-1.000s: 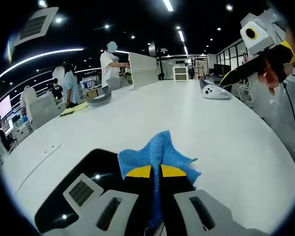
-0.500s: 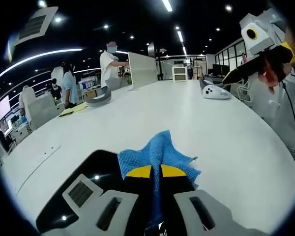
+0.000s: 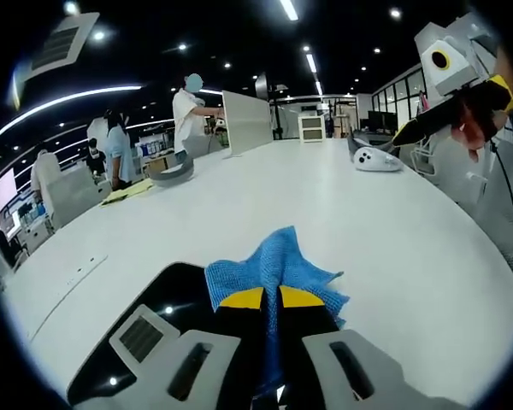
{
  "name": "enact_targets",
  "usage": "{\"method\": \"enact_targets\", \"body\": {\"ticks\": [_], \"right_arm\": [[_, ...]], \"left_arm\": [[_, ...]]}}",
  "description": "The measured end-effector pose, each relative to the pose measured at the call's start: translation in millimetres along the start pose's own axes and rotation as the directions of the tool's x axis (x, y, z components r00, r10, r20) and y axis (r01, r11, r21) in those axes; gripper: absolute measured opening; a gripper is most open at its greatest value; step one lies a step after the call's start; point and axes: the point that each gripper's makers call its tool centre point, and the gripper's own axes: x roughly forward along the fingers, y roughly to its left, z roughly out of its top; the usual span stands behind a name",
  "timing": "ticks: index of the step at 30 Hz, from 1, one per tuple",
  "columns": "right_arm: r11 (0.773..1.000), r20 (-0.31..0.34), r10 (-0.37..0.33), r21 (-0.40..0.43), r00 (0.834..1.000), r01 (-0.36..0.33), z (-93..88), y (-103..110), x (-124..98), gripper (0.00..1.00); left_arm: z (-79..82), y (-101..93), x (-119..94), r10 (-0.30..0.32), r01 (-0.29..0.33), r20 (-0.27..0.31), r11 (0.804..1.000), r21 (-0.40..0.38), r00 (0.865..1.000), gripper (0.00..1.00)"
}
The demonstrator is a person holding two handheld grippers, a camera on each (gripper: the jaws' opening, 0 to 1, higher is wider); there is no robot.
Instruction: Wipe the mirror surface with the cleaning cloth until all visible marks leave the cleaned area.
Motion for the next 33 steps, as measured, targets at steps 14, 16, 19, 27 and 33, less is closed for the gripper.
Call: {"method": "enact_targets", "body": {"ticks": [14,16,19,27,33], "right_arm": [[1.0,-0.002,-0.003,0.003,1.0,0.003,-0.7,-1.4,0.7,0.93],[1.0,-0.004,-0.003,0.004,1.0,0.003,-1.0,-1.2,0.4,0.93],[1.0,-0.003,-0.005,0.006,1.0,0.005,-1.5,-2.3,-0.4,0.93],[1.0,-0.003,-0.014,0.013,1.0,0.014,-2.8,-4.5,-1.9,0.93],[1.0,-0.002,-0.018,0.014,1.0,0.018,-4.0,-5.8,-2.5,0.93]], "left_arm": [[2.2,10.8,1.0,0.008,-0.008,0.002,1.0,0.007,1.0,0.02],[2.3,13.1,1.1,0.009,-0.009,0.001,1.0,0.009,1.0,0.02],[1.9,18.4,1.8,0.014,-0.014,-0.001,1.0,0.012,1.0,0.02],[0.6,32.8,2.5,0.032,-0.032,-0.01,0.999,0.01,0.999,0.02],[-0.6,39.9,2.7,0.046,-0.046,-0.006,0.999,0.004,0.999,0.02]]}}
